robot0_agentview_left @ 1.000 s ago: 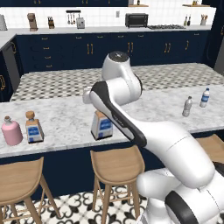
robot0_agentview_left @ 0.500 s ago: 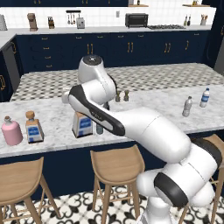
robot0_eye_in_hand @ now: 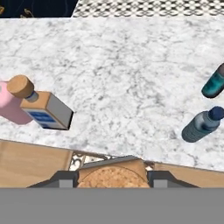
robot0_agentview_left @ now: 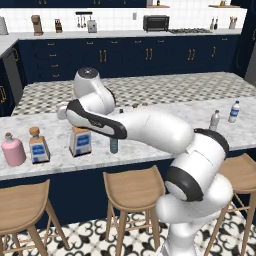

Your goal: Move the plastic bottles in the middle to the plastics group, and the glass bottles in the middle to the glass group.

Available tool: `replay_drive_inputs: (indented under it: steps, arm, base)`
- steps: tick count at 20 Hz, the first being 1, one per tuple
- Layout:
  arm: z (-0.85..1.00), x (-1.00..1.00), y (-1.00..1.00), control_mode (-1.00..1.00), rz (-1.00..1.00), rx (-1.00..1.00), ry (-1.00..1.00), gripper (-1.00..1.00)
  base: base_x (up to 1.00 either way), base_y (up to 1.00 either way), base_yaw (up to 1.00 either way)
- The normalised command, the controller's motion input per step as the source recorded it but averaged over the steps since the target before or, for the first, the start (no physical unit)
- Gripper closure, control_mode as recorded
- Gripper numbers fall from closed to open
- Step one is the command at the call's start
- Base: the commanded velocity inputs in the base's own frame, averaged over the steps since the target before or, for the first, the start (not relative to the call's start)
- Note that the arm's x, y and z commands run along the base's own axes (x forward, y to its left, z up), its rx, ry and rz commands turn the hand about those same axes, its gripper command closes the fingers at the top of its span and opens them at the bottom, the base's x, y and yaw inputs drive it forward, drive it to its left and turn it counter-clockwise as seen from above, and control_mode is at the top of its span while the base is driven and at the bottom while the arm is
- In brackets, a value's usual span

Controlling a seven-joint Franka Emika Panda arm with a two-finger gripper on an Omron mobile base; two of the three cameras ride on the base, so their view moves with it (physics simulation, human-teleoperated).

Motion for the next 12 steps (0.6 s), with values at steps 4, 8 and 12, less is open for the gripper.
replay_drive_inputs:
  steps: [4,8,12]
  arm:
    - [-0.37,0.21,0.43,-1.00,0.07,0.00,0.00,1.00]
    - [-0.41,0.16,0.28,-1.00,0.09,0.00,0.00,1.00]
    - [-0.25,0.26,0.14,-1.00,0.03,0.00,0.00,1.00]
  base:
    - [0.00,0.00,0.00]
    - [0.00,0.00,0.00]
    - [0.00,0.00,0.00]
